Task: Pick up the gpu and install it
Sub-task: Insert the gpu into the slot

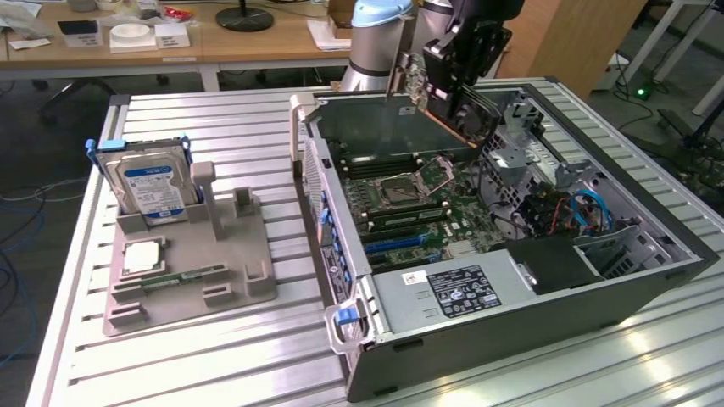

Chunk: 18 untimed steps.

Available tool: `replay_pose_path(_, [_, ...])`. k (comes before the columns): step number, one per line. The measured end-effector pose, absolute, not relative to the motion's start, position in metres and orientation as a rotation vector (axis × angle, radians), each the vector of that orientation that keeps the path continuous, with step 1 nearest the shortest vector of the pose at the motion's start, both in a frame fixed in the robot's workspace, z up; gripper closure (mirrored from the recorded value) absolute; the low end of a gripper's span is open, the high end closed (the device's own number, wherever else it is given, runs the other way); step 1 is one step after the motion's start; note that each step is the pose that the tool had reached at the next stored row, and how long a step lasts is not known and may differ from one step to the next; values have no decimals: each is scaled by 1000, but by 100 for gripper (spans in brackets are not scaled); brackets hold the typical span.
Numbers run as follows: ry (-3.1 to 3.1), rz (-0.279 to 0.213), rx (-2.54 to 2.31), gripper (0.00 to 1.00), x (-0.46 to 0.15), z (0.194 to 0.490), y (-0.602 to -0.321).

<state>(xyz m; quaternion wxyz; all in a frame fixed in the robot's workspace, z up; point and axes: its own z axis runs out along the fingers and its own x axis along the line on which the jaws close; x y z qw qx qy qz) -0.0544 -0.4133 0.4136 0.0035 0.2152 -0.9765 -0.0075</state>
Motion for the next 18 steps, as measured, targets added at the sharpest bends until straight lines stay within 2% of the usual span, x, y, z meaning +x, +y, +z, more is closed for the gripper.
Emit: replay_pose_path(18, [-3033,-23,791,72,-54,414,-414])
